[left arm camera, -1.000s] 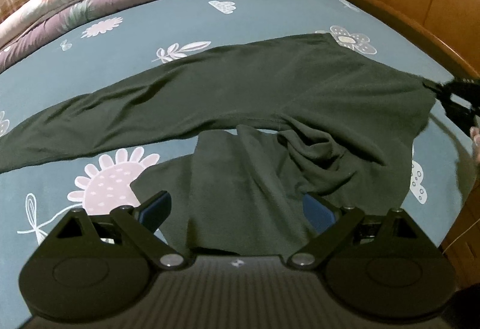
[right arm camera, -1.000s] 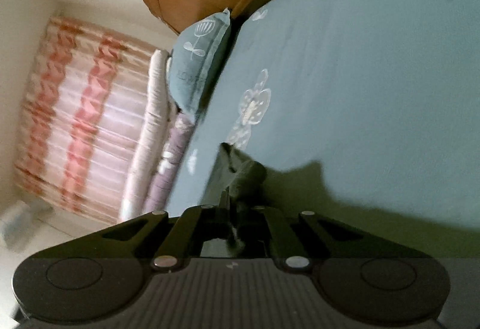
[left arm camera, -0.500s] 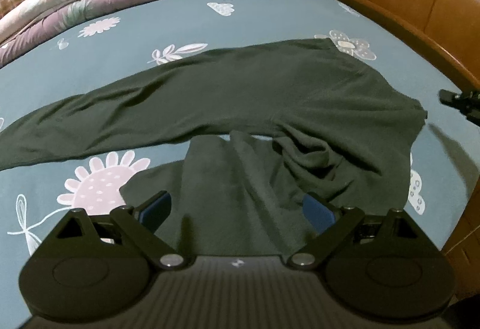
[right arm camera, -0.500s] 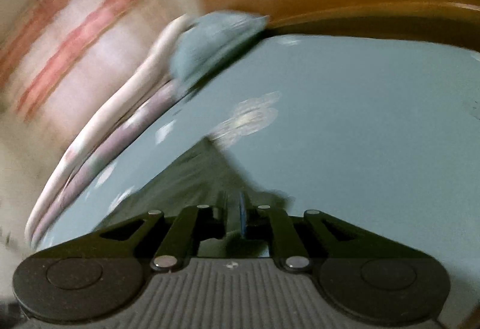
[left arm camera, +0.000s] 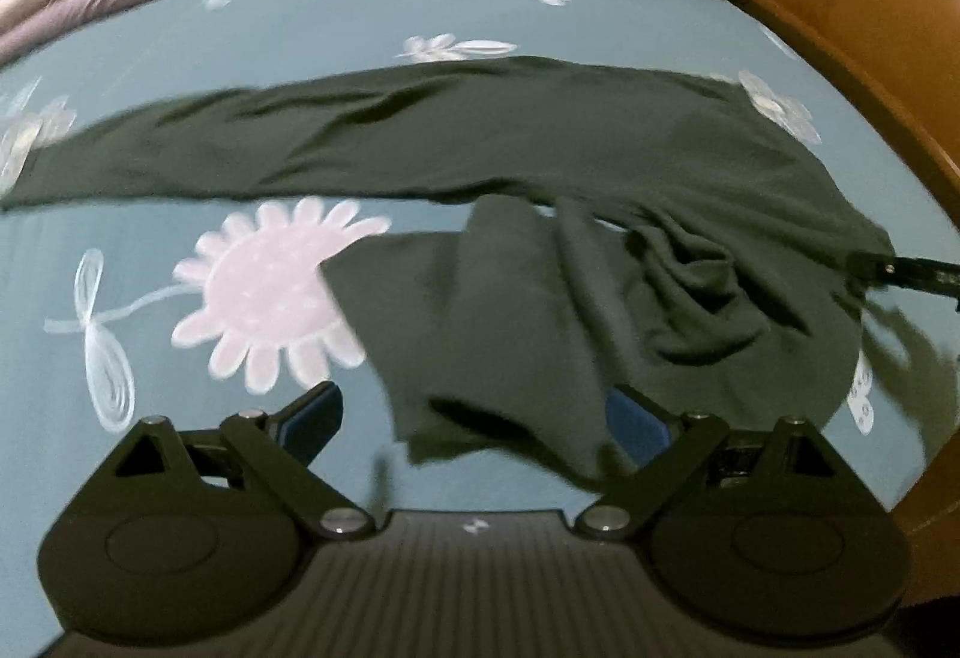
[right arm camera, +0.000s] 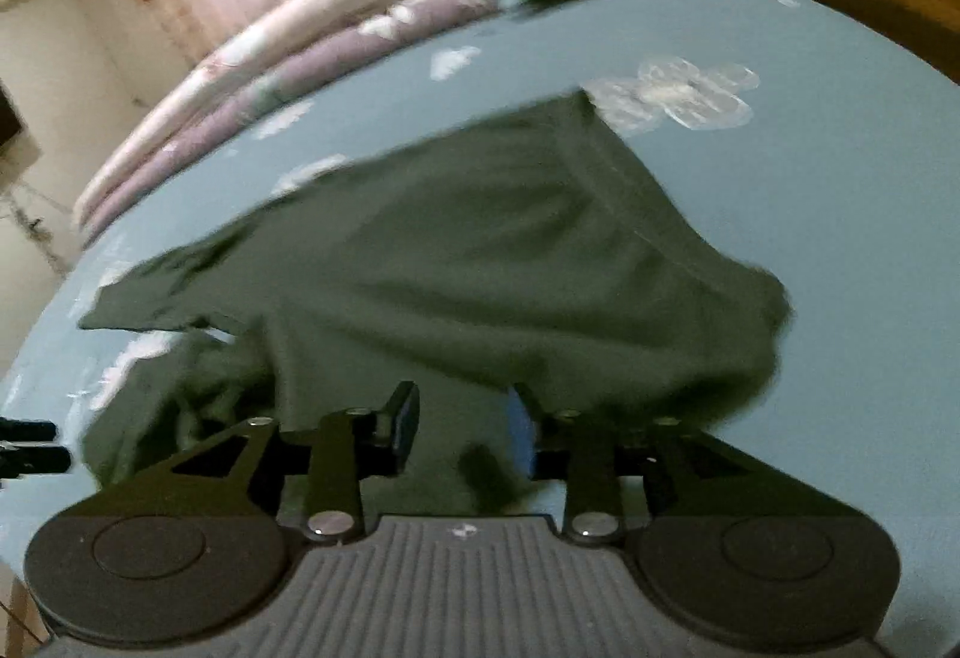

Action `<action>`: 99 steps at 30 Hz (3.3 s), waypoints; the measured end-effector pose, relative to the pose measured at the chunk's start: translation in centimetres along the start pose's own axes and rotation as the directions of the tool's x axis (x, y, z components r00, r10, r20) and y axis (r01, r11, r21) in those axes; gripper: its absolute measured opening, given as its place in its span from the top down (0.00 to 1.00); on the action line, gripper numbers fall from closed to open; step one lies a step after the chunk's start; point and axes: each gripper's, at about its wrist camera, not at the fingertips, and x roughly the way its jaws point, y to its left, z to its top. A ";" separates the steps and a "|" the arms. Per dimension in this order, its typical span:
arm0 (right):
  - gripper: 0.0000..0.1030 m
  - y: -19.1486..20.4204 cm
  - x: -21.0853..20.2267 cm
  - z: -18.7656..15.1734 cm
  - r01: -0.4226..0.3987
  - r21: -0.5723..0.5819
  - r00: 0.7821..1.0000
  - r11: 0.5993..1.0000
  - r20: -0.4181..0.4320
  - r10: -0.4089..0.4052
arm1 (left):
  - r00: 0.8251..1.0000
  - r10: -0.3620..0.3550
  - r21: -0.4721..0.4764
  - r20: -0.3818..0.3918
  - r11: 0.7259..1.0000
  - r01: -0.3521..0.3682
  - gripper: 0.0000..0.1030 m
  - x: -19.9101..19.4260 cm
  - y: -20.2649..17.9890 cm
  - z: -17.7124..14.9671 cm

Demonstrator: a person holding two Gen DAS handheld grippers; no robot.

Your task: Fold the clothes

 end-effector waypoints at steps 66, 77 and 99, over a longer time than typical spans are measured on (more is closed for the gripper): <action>0.42 12.9 1.1 -1.1 0.058 -0.066 0.998 0.996 -0.023 -0.060 | 0.991 0.012 -0.563 0.132 0.824 0.065 0.94 -6.1 25.1 -4.9; 0.41 10.2 0.6 -1.7 0.136 -0.005 0.990 0.991 -0.044 -0.136 | 0.998 0.056 -0.640 0.014 0.768 -0.034 0.94 -8.0 27.3 -9.9; 0.93 -7.1 -0.1 -1.8 0.171 0.505 0.955 0.846 0.126 -0.268 | 0.989 0.088 -0.645 -0.120 0.750 -0.145 0.93 -5.3 27.1 -9.5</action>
